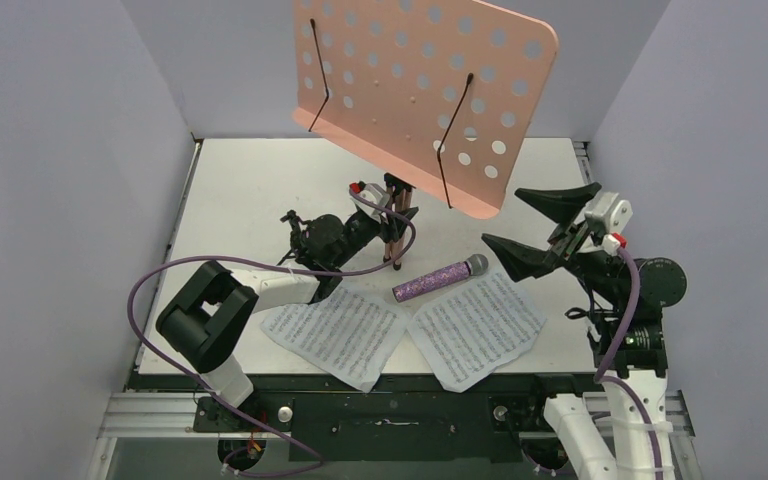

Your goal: Set up the instrument practice props

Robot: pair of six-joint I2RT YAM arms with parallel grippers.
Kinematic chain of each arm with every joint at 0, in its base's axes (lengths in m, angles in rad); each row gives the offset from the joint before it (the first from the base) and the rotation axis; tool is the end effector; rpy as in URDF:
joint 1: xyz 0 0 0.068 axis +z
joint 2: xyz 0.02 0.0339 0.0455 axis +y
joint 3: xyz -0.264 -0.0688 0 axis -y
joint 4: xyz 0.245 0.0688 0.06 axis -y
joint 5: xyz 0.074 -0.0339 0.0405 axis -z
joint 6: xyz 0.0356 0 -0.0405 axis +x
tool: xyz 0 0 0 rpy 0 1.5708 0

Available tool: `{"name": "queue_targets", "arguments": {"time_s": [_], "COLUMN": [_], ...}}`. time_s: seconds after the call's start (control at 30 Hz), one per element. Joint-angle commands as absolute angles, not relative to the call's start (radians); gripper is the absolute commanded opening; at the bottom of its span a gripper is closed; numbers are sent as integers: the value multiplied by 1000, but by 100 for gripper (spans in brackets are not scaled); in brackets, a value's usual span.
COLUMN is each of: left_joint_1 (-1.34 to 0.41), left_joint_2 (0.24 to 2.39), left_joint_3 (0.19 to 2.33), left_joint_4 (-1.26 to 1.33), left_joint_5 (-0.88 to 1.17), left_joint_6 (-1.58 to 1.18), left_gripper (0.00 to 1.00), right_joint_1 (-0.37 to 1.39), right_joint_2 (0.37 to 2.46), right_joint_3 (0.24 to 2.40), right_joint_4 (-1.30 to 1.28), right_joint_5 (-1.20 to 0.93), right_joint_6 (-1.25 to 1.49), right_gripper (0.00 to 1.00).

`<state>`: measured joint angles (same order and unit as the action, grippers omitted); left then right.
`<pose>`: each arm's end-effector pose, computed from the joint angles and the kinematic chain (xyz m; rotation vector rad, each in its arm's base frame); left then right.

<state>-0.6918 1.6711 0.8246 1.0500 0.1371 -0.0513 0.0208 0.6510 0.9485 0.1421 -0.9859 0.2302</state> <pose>0.2747 -0.2339 0.2545 0.5531 1.2926 -0.7139 0.1108 0.0320 0.4425 -0.7734 1.1362 0.7660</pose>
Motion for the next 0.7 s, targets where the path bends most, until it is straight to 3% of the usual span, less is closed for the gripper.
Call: {"name": "queue_targets", "arguments": {"time_s": [0.0,0.37,0.67], "left_joint_1": [-683,-683,-681], "left_joint_2": [1605,1597,1591], "left_joint_3": [844,835,828], "left_joint_4": [1190,1188,1189], "left_joint_5": [148,180,223], "left_joint_6": [-54,-67,-77], "left_gripper": [0,0,0], "right_joint_1": [29,29,29], "right_joint_2": [583,488,473], "right_joint_3": [898,722,538], "right_joint_4": [46,-183,1], "right_joint_5": [-1002,-966,-930], "right_joint_6": [131,49,229], "right_gripper": [90,90,90]}}
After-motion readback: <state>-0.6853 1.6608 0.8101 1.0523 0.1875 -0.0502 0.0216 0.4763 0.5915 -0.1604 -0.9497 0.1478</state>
